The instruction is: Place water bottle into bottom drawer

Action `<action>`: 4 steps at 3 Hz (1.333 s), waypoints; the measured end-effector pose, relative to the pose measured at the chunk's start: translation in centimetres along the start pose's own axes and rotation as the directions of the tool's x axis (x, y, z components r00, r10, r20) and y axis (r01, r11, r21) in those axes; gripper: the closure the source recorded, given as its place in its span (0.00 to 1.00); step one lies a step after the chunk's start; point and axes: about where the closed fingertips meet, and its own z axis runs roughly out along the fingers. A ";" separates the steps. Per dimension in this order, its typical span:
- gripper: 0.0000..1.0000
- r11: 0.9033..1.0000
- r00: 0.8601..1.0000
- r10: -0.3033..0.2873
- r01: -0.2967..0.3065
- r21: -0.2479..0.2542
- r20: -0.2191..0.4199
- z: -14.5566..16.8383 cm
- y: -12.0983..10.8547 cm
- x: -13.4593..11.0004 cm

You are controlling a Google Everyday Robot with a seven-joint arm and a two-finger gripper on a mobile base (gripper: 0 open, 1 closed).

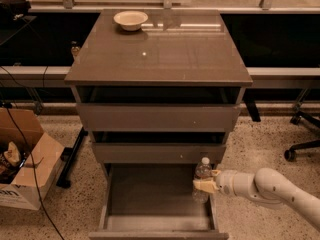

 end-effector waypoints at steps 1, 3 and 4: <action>1.00 0.998 0.998 -0.064 0.064 0.002 0.018 2.4 0.3 0.2; 1.00 0.994 0.989 -0.109 0.109 0.003 0.099 8.4 -0.2 3.3; 1.00 0.999 0.993 -0.041 0.042 -0.009 0.107 10.8 -1.1 5.1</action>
Offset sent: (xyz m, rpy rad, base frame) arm 0.0233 0.0560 -0.0818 0.0097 -0.1728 0.0673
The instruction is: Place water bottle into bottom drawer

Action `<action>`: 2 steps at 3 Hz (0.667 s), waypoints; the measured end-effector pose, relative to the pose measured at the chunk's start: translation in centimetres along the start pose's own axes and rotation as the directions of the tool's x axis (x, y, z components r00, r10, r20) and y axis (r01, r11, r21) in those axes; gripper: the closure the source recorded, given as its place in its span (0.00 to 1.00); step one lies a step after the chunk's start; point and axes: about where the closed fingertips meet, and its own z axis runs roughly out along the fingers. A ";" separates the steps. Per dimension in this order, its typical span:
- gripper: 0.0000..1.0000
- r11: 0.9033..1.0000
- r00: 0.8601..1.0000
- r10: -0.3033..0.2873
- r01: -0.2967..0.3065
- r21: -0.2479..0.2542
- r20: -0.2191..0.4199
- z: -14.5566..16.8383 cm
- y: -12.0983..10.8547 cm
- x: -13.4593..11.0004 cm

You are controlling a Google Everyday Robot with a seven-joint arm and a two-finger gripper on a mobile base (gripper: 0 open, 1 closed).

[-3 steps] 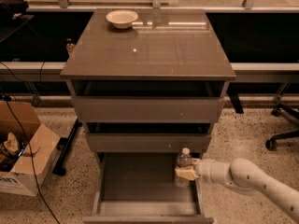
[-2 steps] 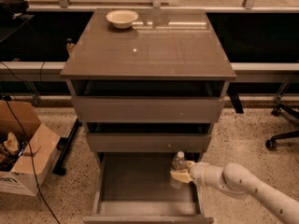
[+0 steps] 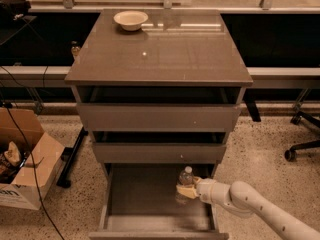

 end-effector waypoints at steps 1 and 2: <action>1.00 1.000 1.000 0.008 -0.008 0.001 0.002 0.2 -0.1 0.2; 1.00 1.000 1.000 -0.008 0.008 0.009 -0.001 0.8 0.0 1.3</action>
Offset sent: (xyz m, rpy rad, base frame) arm -0.0064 0.0025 -0.0309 -0.0358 -0.0278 -0.0093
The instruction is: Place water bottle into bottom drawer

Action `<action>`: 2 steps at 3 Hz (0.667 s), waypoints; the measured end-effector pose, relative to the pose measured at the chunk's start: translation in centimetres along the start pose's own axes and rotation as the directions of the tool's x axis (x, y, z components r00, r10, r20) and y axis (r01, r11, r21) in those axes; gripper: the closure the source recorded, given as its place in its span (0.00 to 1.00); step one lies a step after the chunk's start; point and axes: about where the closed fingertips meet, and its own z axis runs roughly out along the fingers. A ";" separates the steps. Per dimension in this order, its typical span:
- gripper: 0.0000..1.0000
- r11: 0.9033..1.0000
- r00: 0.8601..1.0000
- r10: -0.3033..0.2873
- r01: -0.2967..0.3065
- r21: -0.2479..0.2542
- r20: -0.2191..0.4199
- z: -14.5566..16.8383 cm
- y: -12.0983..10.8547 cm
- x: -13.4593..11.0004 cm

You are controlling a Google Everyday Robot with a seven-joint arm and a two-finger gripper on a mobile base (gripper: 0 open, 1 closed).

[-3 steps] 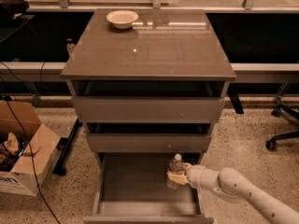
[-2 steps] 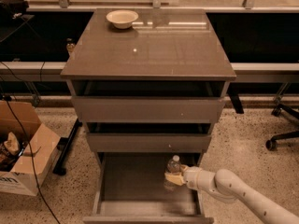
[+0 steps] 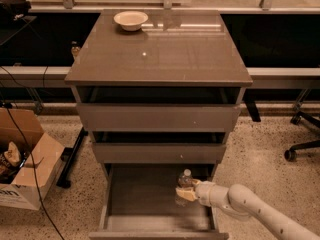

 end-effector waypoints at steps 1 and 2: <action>1.00 0.999 0.997 -0.046 0.046 0.007 0.065 2.0 0.1 2.6; 1.00 0.997 0.992 -0.076 0.075 0.018 0.096 3.6 0.1 4.8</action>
Offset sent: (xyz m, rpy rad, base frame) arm -0.0079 0.0178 -0.0878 0.0300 -0.1754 -0.0066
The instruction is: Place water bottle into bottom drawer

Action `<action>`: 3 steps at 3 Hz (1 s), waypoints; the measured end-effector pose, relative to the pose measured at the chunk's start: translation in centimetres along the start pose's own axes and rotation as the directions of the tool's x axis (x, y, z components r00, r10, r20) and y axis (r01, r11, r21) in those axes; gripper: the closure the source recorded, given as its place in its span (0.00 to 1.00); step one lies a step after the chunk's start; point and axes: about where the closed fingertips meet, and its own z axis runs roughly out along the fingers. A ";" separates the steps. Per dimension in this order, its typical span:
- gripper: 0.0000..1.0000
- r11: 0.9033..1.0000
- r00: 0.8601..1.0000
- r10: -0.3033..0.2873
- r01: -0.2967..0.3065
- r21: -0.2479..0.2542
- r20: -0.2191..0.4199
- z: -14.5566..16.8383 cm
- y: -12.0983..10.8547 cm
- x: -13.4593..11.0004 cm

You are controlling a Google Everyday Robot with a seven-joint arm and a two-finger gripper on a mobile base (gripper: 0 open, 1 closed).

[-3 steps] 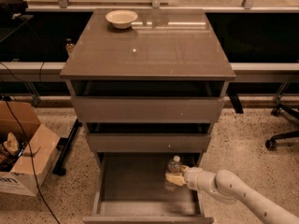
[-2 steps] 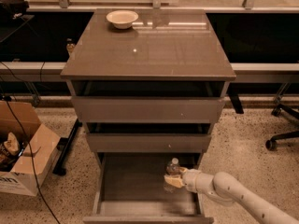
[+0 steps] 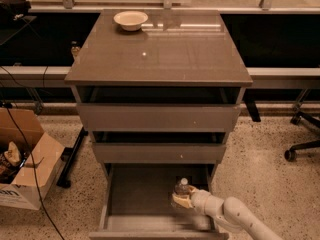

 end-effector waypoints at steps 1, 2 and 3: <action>0.73 0.997 0.998 -0.051 0.053 0.053 -0.023 1.4 -0.2 2.7; 0.50 0.993 0.996 -0.081 0.084 0.083 -0.040 2.1 -0.5 3.7; 0.27 0.993 0.995 -0.079 0.084 0.088 -0.054 3.2 -0.6 4.9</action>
Offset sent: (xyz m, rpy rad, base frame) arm 0.0061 0.0012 -0.0562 -0.1543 -0.0825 -0.0630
